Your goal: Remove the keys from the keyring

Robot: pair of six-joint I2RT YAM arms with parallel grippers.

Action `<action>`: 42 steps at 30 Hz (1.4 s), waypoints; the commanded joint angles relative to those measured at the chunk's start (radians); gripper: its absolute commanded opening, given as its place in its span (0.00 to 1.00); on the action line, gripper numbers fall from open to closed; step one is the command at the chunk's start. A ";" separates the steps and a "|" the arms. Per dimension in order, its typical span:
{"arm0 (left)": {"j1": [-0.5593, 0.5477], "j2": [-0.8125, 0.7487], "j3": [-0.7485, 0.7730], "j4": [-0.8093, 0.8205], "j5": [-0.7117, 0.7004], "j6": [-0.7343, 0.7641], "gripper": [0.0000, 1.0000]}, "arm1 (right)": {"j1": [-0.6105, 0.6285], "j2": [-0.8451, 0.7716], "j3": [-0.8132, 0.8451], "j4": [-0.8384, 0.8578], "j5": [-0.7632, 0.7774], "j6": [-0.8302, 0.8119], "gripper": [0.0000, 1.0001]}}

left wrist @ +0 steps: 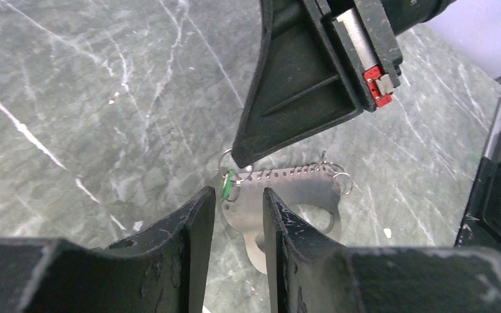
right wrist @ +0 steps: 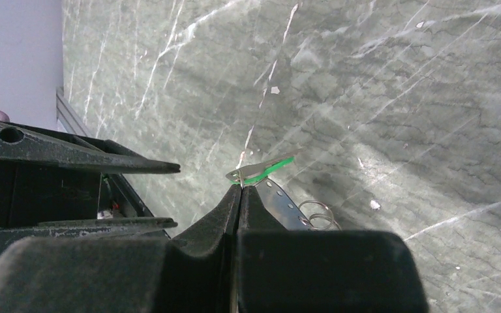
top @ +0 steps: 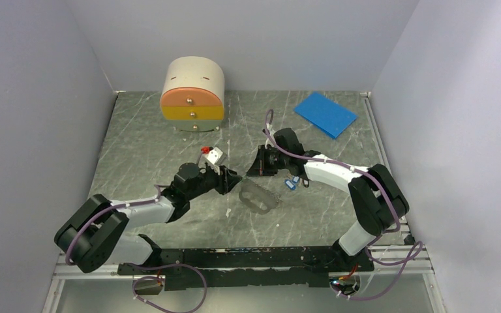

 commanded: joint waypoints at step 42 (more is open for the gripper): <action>0.048 0.270 0.119 0.149 0.210 -0.153 0.38 | 0.024 0.008 0.046 0.015 0.004 0.006 0.00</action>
